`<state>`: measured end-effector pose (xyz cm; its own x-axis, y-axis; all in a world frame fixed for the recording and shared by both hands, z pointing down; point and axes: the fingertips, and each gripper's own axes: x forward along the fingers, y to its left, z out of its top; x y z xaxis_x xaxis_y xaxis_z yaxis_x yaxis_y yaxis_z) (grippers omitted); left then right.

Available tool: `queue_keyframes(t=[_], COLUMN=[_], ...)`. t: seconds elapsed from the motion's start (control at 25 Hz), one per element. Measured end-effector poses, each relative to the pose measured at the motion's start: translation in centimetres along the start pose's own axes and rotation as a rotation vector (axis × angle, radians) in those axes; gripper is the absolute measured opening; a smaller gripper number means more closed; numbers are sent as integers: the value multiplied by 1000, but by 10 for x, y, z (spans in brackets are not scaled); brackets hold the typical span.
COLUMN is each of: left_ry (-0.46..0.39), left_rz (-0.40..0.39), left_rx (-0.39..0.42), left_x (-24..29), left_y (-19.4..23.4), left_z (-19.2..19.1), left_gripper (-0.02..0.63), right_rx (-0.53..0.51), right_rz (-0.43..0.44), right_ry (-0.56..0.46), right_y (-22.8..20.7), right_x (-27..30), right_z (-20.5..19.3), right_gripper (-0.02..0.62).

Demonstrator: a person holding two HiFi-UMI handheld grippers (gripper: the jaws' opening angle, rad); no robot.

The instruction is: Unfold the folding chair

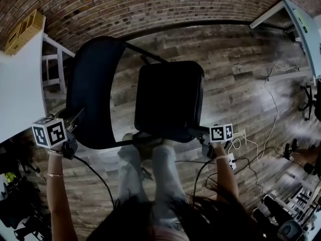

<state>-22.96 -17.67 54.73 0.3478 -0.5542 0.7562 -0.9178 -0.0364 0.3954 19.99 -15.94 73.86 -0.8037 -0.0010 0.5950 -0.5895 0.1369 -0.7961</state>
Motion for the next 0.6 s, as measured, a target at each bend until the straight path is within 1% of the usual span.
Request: queue_keyframes(t=[0.28,0.6], left_ry=[-2,-7], left_rz=[-11,-25], left_rx=[-24,-37], left_x=[13,27], left_y=[11,10], left_z=[-9,-17], left_gripper=[149,152], right_rx=[23,46], right_rz=[23,31], right_ry=[6,11], right_y=[-26,-58], right_x=[-6,-19], right_z=[-2,-4], right_gripper=[212,219])
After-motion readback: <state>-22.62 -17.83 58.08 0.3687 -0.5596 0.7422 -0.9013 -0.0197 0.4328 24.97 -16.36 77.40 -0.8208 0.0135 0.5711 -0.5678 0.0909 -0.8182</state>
